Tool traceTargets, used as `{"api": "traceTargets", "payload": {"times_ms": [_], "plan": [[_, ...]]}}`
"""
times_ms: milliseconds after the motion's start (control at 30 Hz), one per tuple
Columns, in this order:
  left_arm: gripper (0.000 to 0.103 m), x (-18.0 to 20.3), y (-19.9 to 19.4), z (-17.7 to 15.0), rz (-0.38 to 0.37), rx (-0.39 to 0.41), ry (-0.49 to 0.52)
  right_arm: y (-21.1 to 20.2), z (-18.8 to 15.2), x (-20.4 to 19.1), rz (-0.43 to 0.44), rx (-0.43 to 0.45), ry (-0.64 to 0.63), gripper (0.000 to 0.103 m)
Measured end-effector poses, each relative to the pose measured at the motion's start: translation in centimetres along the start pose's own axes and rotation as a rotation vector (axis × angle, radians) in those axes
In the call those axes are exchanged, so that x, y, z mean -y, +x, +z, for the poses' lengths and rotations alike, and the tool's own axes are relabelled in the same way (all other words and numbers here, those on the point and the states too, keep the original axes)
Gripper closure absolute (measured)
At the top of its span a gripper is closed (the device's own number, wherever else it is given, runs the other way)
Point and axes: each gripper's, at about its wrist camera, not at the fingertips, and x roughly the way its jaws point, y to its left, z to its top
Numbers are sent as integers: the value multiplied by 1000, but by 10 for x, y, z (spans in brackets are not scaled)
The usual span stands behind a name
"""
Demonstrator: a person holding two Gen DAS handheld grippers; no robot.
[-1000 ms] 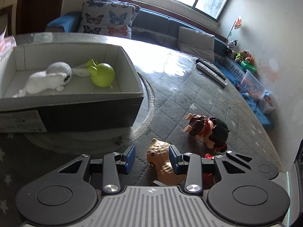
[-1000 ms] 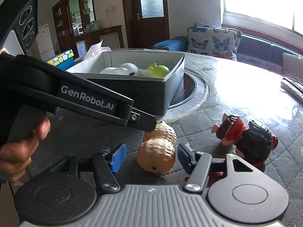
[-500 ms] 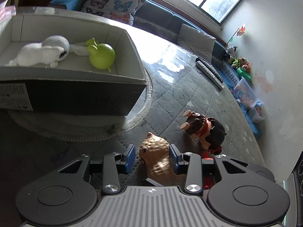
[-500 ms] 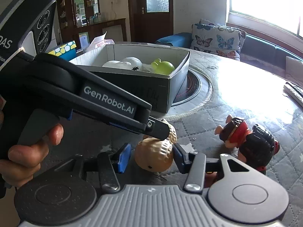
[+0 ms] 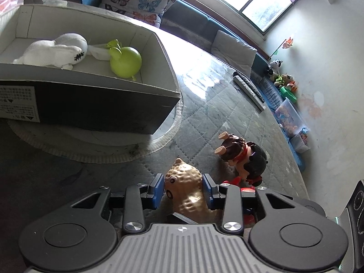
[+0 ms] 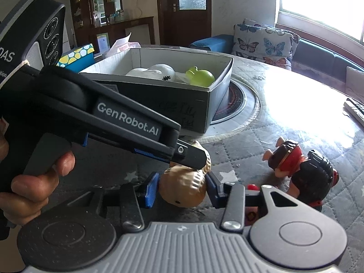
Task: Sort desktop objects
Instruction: 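Close the left tool on the tan peanut toy and lift it, then carry the peanut toy with the left tool over the shoebox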
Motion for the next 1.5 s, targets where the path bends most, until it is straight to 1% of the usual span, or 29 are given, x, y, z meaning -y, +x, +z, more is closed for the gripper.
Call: {"api": "traceTargets", "payload": {"times_ms": [167,367,500,600,800,1000,1133,1333,1500], "plan": [[64,0,-15,-3,11,33,6,-6,2,-4,26,21,1,59],[64,6,-41,7,24,106,27,-17,20,-13,45,86,-34,59],[65,11,-56,23,40,171,62,-20,42,-16,52,141,-58,59],[65,8,-63,40,45,212,67,-18,61,-16,56,173,-77,59],[65,-10,-60,81,71,257,58,10,107,-12,81,198,-100,59],[65,-41,-39,113,96,242,19,54,139,-4,112,163,-88,59],[65,-62,-21,126,107,212,-9,82,147,3,135,123,-69,59],[65,-82,1,130,116,171,-36,118,150,11,149,44,-60,59],[65,-90,12,128,124,151,-50,134,145,8,146,0,-71,59]]}}
